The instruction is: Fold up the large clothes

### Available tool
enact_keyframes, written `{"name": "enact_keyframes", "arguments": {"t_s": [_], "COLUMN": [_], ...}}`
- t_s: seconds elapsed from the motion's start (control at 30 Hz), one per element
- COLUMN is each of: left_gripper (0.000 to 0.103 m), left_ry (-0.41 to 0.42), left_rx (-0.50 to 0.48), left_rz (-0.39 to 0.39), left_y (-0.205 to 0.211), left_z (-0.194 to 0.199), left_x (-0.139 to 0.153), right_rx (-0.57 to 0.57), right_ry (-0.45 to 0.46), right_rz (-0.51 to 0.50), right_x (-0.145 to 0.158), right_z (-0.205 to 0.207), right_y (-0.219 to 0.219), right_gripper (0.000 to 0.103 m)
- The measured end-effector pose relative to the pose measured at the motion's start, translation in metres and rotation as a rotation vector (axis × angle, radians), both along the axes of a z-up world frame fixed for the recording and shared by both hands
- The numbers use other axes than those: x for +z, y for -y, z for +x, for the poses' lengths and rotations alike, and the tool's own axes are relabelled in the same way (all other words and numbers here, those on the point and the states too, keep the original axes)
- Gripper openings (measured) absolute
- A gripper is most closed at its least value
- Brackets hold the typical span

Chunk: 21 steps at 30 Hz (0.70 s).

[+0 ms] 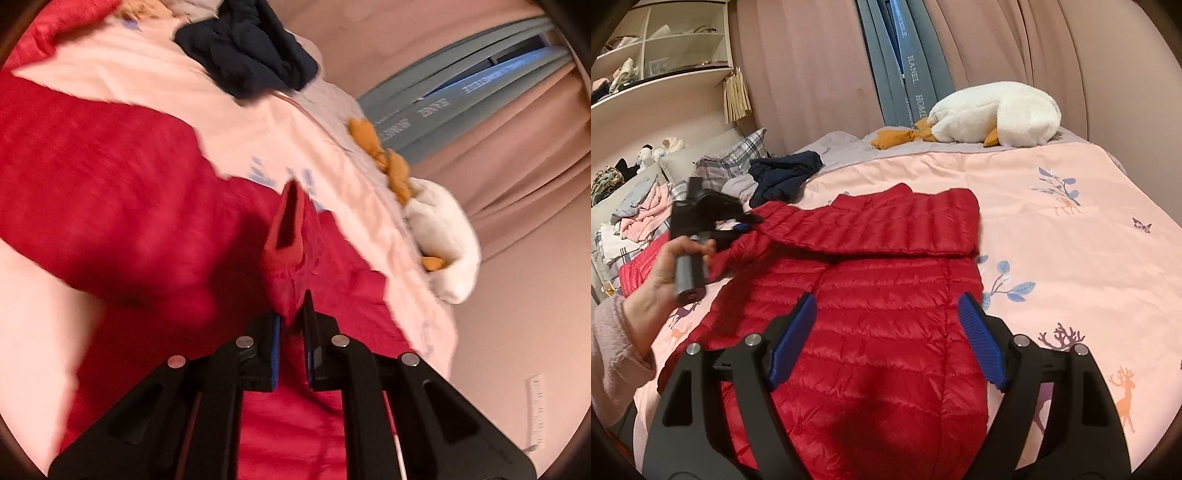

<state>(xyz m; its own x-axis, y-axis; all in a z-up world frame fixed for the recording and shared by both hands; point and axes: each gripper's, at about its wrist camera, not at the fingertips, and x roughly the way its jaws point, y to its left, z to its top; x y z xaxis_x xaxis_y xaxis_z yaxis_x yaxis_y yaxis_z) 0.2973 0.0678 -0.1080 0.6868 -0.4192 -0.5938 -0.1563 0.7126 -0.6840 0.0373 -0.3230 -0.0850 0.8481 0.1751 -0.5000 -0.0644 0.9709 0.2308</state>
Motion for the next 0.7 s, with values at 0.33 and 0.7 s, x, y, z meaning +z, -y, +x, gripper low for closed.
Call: {"name": "enact_keyframes", "arguments": {"t_s": [0.33, 0.7], "left_gripper": [0.053, 0.043], "left_ry": [-0.057, 0.018], "left_rx": [-0.025, -0.282], "left_rz": [0.124, 0.340], "left_y": [-0.024, 0.054], "left_z": [-0.016, 0.013], "left_x": [-0.016, -0.005], "right_rx": [-0.006, -0.052], "right_ry": [-0.072, -0.177], "right_rz": [0.004, -0.023], "right_x": [0.002, -0.003], "right_z": [0.021, 0.168], "right_y": [0.009, 0.017], "right_gripper": [0.083, 0.058]}}
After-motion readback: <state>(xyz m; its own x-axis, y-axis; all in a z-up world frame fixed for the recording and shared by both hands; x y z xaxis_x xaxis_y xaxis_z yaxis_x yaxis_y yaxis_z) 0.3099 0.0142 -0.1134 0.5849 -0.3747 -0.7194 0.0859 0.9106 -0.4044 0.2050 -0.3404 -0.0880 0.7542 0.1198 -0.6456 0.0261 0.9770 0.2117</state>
